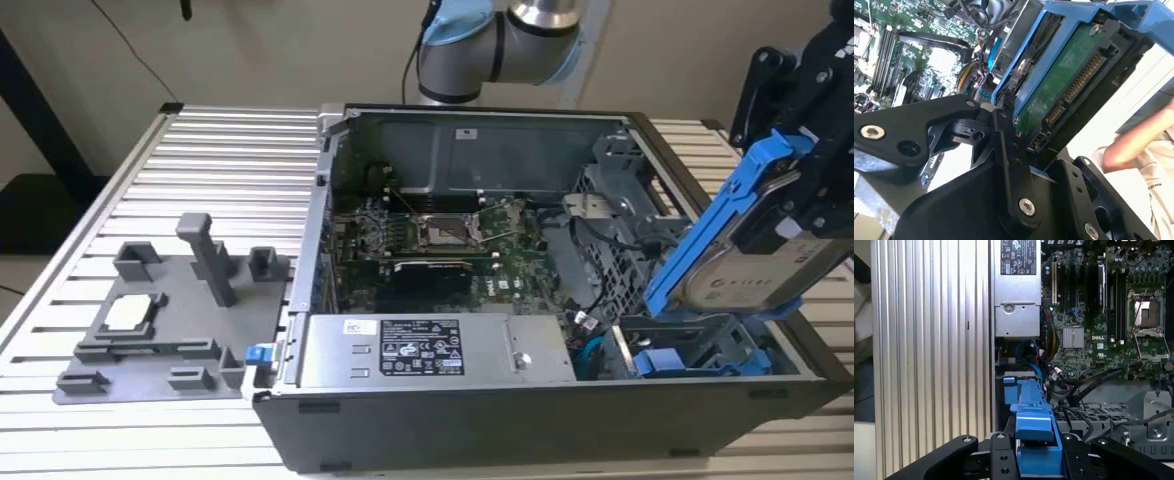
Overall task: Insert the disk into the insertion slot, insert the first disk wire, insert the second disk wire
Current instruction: 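Insert the disk into the insertion slot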
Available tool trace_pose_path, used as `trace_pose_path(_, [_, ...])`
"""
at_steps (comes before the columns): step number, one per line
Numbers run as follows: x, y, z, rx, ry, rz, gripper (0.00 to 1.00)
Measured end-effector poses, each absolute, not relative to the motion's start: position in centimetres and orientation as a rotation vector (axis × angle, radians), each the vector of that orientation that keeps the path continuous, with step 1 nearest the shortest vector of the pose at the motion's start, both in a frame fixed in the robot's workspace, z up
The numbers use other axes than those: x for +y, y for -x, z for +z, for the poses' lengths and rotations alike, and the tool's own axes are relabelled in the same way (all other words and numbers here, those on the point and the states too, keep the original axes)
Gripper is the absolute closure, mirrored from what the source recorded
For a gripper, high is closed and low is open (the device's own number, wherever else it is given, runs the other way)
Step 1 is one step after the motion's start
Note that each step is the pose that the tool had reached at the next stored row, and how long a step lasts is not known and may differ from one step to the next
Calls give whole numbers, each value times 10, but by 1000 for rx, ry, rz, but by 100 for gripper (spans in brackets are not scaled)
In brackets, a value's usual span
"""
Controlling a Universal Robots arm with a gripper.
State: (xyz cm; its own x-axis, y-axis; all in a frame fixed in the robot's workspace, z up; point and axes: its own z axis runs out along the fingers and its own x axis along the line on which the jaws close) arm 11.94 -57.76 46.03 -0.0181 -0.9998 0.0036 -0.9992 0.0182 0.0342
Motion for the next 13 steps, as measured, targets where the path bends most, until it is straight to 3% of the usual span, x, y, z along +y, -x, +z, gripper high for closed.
trace_pose_path(13, [-578, -123, 440, -2218, -2186, -34, 67])
